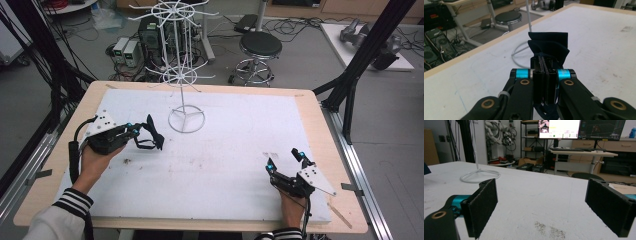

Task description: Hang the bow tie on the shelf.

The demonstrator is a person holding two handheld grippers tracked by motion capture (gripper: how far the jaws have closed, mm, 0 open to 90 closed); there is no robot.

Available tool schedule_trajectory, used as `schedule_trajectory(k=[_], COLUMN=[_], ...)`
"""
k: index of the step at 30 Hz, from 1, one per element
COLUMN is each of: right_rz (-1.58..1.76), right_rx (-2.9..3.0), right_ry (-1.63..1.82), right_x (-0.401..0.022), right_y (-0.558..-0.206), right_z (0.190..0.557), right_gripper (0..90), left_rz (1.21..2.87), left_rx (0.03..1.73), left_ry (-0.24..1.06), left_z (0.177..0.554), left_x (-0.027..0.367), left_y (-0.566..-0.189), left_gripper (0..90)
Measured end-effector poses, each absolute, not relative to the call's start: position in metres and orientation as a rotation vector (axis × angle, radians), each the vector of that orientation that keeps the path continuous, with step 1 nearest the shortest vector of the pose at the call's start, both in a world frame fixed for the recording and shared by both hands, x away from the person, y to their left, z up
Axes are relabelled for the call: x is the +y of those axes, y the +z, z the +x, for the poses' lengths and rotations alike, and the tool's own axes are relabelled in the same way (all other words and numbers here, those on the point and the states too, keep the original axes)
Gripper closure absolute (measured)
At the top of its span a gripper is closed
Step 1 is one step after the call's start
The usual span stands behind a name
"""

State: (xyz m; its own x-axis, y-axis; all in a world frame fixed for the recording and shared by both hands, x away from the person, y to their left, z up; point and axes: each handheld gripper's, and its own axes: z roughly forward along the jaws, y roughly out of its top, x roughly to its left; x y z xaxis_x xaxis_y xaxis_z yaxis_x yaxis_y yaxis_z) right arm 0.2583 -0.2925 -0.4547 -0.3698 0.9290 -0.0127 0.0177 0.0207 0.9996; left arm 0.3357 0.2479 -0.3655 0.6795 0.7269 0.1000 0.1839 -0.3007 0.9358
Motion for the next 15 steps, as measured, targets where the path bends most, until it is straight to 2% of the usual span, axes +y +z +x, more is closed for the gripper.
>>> schedule_trajectory(k=[15], right_rz=[1.0], right_rx=[1.509], right_ry=[1.455], right_x=[-0.293], right_y=[-0.455], right_z=[0.259], right_gripper=[10.0], left_rz=[1.716], left_rx=[0.631], left_ry=[0.559], left_z=[0.334], left_x=[0.238], left_y=[-0.341], left_gripper=[88.1])
